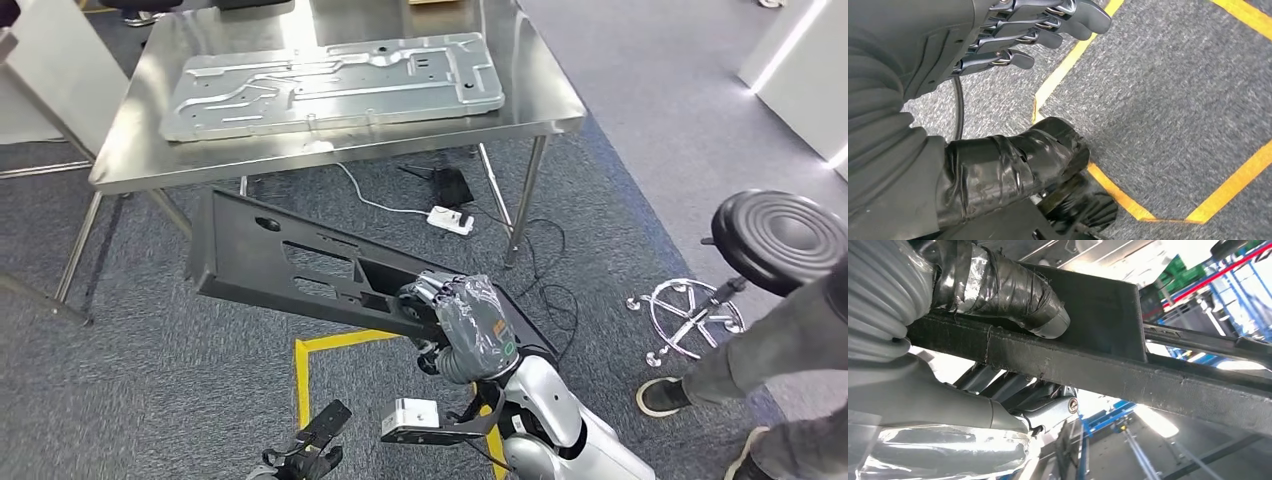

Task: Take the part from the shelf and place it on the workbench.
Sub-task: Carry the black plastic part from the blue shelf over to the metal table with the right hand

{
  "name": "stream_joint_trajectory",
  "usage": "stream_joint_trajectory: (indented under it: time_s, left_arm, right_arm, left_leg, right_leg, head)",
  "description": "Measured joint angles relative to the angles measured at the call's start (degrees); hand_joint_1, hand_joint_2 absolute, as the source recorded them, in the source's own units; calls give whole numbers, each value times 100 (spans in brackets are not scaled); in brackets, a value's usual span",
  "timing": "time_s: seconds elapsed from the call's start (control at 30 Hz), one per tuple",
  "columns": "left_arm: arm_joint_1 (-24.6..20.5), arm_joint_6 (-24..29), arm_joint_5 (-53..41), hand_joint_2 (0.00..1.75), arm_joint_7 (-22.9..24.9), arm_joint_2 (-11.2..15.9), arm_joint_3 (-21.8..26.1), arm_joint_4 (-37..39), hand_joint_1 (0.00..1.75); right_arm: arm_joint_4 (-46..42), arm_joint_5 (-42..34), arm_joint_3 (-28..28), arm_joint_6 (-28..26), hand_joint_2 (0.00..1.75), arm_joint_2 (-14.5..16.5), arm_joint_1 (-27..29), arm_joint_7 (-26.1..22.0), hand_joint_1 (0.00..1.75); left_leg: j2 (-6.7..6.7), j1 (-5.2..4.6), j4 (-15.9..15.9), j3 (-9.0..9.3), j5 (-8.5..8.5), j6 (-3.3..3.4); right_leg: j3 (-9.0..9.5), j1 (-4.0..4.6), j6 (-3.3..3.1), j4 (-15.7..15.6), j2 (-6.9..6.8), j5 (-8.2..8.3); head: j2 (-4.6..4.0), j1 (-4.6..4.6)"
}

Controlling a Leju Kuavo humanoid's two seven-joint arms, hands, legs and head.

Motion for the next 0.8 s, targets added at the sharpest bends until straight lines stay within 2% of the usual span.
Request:
stream_joint_trajectory:
  time_s: [0.03, 0.1, 0.17, 0.23, 0.27, 0.3, 0.37, 0.4, 0.43, 0.5, 0.57, 0.63, 0.7, 0.73, 0.8]
  left_arm:
    - [-17, -3, -4, 175, -1, -1, 0, 0, 0]
    - [-53, -11, -14, 175, -8, -7, 0, 0, 0]
    - [-59, -22, -20, 175, -19, -11, 0, 0, 0]
    - [-54, -33, -29, 175, -33, -20, 0, 0, 0]
    - [-59, -39, -35, 175, -38, -30, 0, 0, 0]
    - [-68, -48, -44, 175, -44, -43, 0, 0, 0]
    - [-78, -66, -67, 175, -48, -68, 0, 0, 0]
    - [-77, -72, -75, 175, -50, -77, 0, 0, 0]
    - [-76, -75, -80, 175, -51, -83, 0, 0, 0]
    - [-77, -76, -83, 175, -54, -89, 0, 0, 0]
    - [-86, -76, -87, 175, -57, -91, 0, 0, 0]
    - [-93, -77, -91, 175, -57, -92, 0, 0, 0]
    - [-95, -78, -92, 175, -57, -91, 0, 0, 0]
    - [-99, -78, -93, 175, -57, -90, 0, 0, 0]
    - [-105, -83, -93, 175, -56, -90, 0, 0, 0]
  right_arm:
    - [-1, 0, 0, 0, 175, -1, -4, 1, 175]
    - [-5, 1, 0, -5, 175, -3, -10, 1, 175]
    - [-23, 2, -4, -25, 175, -5, -14, -4, 175]
    - [-54, 11, -13, -57, 175, -8, -23, -21, 175]
    - [-71, 20, -17, -80, 175, -10, -27, -29, 175]
    - [-80, 32, -20, -101, 175, -13, -26, -34, 175]
    - [-91, 58, -23, -126, 175, -26, -2, -31, 175]
    - [-91, 68, -24, -127, 175, -35, 13, -27, 175]
    - [-92, 73, -25, -127, 175, -44, 24, -26, 175]
    - [-93, 76, -27, -127, 175, -52, 28, -27, 175]
    - [-100, 77, -30, -127, 175, -54, 25, -34, 175]
    - [-107, 77, -33, -128, 175, -56, 25, -40, 175]
    - [-111, 77, -35, -129, 175, -58, 24, -41, 175]
    - [-113, 77, -35, -129, 175, -58, 22, -42, 175]
    - [-116, 77, -35, -130, 175, -58, 15, -43, 175]
  left_leg:
    - [108, -40, -322, 180, 83, 43]
    - [223, -107, -596, 322, 83, 104]
    - [118, -97, -654, 348, 102, 149]
    - [45, -59, -747, 418, 131, 195]
    - [19, -40, -784, 449, 142, 222]
    - [-7, -44, -794, 463, 140, 241]
    - [-66, -51, -789, 467, 126, 277]
    - [-99, -54, -780, 469, 117, 281]
    - [-130, -54, -764, 472, 106, 278]
    - [-185, -50, -708, 478, 63, 251]
    - [-222, -67, -634, 454, 19, 198]
    - [-241, -80, -613, 431, 13, 142]
    - [-240, -73, -600, 431, -9, 86]
    - [-233, -68, -511, 399, -74, 48]
    - [-212, -44, -14, 173, -346, -29]
  right_leg:
    - [18, 18, 15, -6, -53, -16]
    - [50, 44, 62, -35, -144, -35]
    - [92, 58, 124, -77, -210, -53]
    - [74, 51, 179, 38, -71, -162]
    - [-27, 45, 194, 257, 56, -287]
    - [-185, 38, 197, 577, 181, -440]
    - [-576, 40, 198, 1248, 284, -664]
    - [-687, 39, 198, 1381, 295, -639]
    - [-702, 36, 196, 1313, 299, -509]
    - [-466, 26, 179, 675, 310, -89]
    - [-230, 33, 145, 121, 329, 136]
    - [-186, 56, 100, 7, 338, 141]
    - [-174, 42, 45, -11, 335, 159]
    - [-160, 26, 19, -26, 333, 165]
    - [-135, 2, -19, -43, 323, 165]
  head:
    - [0, 0]
    - [0, 4]
    - [0, 8]
    - [0, 14]
    - [0, 21]
    - [0, 25]
    - [0, 33]
    - [0, 33]
    - [0, 33]
    - [0, 33]
    - [0, 31]
    - [0, 29]
    - [0, 30]
    - [0, 16]
    - [0, -17]
